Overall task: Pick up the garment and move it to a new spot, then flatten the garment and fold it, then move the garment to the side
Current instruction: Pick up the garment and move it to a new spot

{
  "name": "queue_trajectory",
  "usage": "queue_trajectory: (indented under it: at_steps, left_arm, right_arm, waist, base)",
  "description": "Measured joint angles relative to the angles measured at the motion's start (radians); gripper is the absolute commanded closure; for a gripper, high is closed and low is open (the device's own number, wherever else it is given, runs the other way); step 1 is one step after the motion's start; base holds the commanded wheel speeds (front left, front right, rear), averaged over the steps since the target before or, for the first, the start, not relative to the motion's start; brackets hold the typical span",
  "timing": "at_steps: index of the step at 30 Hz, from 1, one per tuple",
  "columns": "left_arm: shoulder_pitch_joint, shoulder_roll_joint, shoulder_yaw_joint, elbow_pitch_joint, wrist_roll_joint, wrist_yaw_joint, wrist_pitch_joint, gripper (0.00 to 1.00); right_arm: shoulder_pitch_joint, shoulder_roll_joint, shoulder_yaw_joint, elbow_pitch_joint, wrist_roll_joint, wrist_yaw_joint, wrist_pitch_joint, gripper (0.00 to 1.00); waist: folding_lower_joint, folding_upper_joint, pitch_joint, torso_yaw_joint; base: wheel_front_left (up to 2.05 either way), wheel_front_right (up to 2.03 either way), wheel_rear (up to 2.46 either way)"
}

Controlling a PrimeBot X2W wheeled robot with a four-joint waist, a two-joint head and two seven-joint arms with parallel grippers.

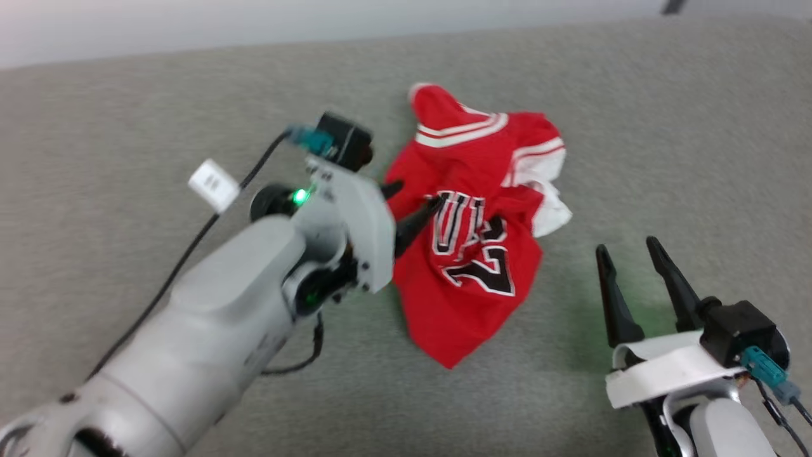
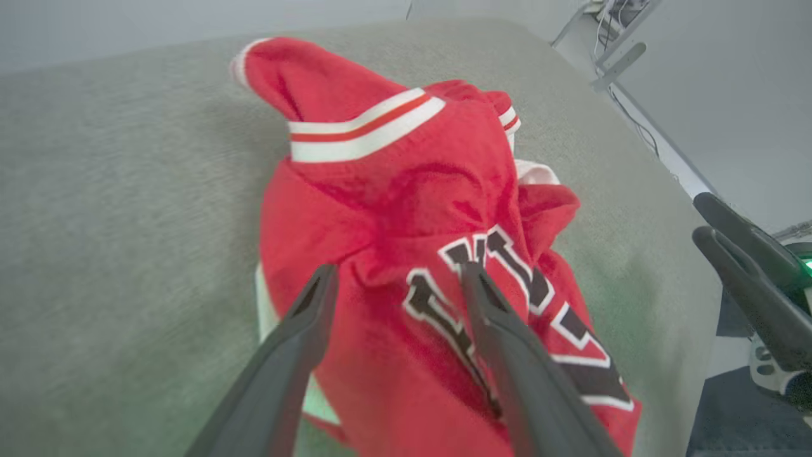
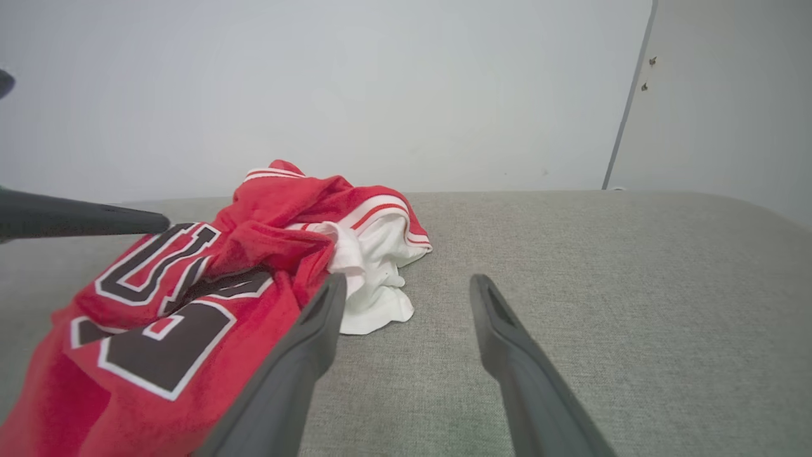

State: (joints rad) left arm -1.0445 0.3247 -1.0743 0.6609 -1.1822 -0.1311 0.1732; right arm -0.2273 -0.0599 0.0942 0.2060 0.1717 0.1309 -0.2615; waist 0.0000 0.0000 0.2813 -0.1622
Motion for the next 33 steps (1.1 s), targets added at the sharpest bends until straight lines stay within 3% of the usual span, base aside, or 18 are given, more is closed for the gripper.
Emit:
queue_trajectory:
  at_steps: [16, 23, 27, 33]
  left_arm:
    - [0.441, 0.116, 0.048, -0.030, -0.149, 0.000, -0.375, 0.00]
    - [0.564, 0.160, 0.134, 0.000, -0.120, 0.003, -0.434, 0.00]
    - [0.624, 0.184, 0.304, -0.046, 0.002, 0.036, -0.437, 0.00]
    - [0.804, 0.153, 0.557, -0.191, 0.261, 0.083, -0.437, 0.00]
  right_arm:
    - [0.123, -0.068, -0.106, 0.028, -0.015, 0.000, 0.000, 0.00]
    - [0.178, -0.067, -0.144, 0.016, -0.013, 0.000, 0.000, 0.00]
    - [0.205, -0.074, -0.167, 0.009, -0.014, 0.000, 0.000, 0.00]
    - [0.219, -0.084, -0.186, -0.002, -0.012, 0.000, 0.000, 0.00]
  waist:
    - [0.0000, 0.0000, -0.122, 0.211]
    - [0.0000, 0.0000, -0.160, 0.254]
    - [0.0000, 0.0000, -0.183, 0.257]
    - [0.0000, 0.0000, -0.211, 0.242]
  base:
    - [0.00, 0.00, 0.00]
    - [0.00, 0.00, 0.00]
    - [0.00, 0.00, 0.00]
    - [0.00, 0.00, 0.00]
